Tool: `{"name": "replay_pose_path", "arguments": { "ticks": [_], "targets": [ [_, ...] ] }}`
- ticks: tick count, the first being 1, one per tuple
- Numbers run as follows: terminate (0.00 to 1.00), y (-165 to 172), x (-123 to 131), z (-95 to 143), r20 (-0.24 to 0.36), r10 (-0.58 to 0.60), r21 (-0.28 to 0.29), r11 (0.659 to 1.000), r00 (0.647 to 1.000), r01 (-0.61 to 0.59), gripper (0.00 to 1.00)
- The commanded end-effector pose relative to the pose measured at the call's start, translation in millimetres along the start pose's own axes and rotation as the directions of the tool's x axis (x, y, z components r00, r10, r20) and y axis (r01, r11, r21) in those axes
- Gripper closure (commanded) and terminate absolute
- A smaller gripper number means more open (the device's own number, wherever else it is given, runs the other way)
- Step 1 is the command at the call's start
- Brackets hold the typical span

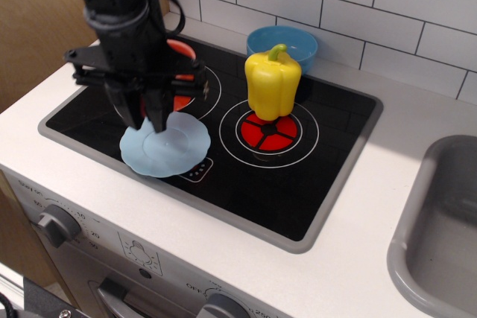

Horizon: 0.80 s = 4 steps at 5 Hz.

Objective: Take cup off plate

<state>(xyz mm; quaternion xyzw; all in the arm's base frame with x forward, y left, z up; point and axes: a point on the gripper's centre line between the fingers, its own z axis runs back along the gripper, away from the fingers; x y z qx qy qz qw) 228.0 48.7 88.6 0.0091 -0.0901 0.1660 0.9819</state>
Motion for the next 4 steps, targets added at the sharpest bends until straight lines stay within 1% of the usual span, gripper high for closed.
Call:
{"name": "replay_pose_path", "arguments": {
  "ticks": [1,2,3,4],
  "targets": [
    [0.0,-6,33,-2,0.047,0.065,0.006,0.998,0.997,-0.066,1.0],
    [0.0,-10,51,-12,0.041,0.093,-0.005,0.996,0.995,-0.093,1.0],
    [0.0,-14,62,-23,0.042,0.11,0.005,0.994,0.993,-0.11,1.0],
    [0.0,-17,63,-35,0.041,0.104,0.014,0.994,0.994,-0.105,1.0]
  ]
}}
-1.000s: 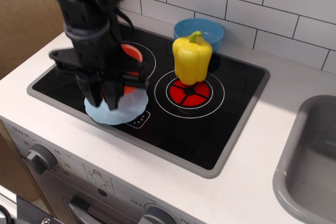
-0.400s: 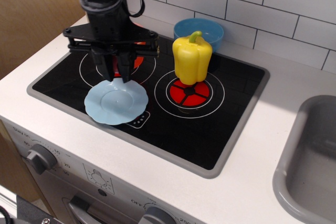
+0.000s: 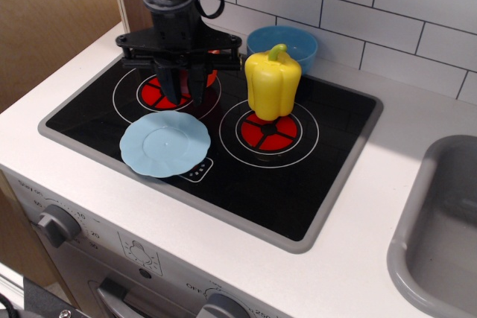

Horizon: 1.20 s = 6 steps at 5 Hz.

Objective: Take cup off plate

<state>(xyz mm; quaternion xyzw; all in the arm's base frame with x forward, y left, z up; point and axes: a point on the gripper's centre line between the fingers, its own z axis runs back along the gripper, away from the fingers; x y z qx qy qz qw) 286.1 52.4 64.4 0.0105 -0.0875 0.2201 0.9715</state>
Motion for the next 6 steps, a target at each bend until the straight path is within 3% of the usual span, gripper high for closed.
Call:
{"name": "replay_pose_path", "arguments": {
  "ticks": [1,2,4,6],
  "targets": [
    [0.0,-4,14,-3,0.039,0.008,-0.002,1.0,0.999,-0.008,1.0],
    [0.0,-3,16,-1,0.03,0.017,0.004,1.0,0.999,-0.017,0.0],
    [0.0,1,15,21,0.034,0.013,-0.017,1.0,0.999,-0.012,0.0],
    [0.0,4,10,58,0.047,-0.006,-0.083,0.997,0.999,0.01,0.0]
  ]
}}
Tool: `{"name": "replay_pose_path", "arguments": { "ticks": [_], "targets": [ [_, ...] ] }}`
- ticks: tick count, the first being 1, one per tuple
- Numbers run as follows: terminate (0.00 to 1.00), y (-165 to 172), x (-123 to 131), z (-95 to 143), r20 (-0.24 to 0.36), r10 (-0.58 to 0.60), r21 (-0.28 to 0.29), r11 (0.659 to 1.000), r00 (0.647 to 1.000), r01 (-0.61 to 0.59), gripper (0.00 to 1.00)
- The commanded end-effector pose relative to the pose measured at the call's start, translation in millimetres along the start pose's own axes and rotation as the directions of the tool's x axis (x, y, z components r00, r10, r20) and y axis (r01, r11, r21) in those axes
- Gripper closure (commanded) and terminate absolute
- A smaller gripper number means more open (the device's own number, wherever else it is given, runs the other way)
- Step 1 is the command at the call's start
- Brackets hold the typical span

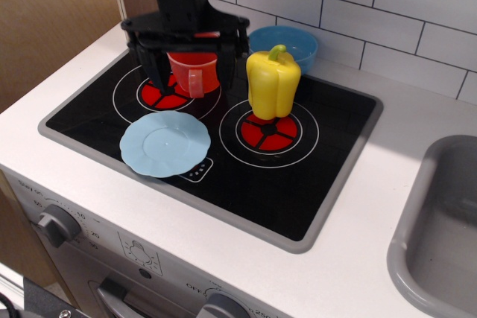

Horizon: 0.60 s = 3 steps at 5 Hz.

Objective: Take cup off plate

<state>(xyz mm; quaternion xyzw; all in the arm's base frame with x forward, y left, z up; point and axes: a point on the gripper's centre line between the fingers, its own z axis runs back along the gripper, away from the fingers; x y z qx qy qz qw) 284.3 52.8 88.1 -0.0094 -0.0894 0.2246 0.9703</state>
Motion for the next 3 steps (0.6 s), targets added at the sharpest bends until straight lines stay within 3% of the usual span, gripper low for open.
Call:
{"name": "replay_pose_path", "arguments": {
  "ticks": [1,2,3],
  "targets": [
    [0.0,-0.6,6.7,49.1,0.044,-0.04,-0.08,0.996,0.998,0.044,0.0],
    [0.0,-0.6,6.7,49.1,0.044,-0.04,-0.08,0.996,0.998,0.044,0.0],
    [1.0,-0.6,6.7,49.1,0.044,-0.04,-0.08,0.996,0.998,0.044,0.0]
  ]
}}
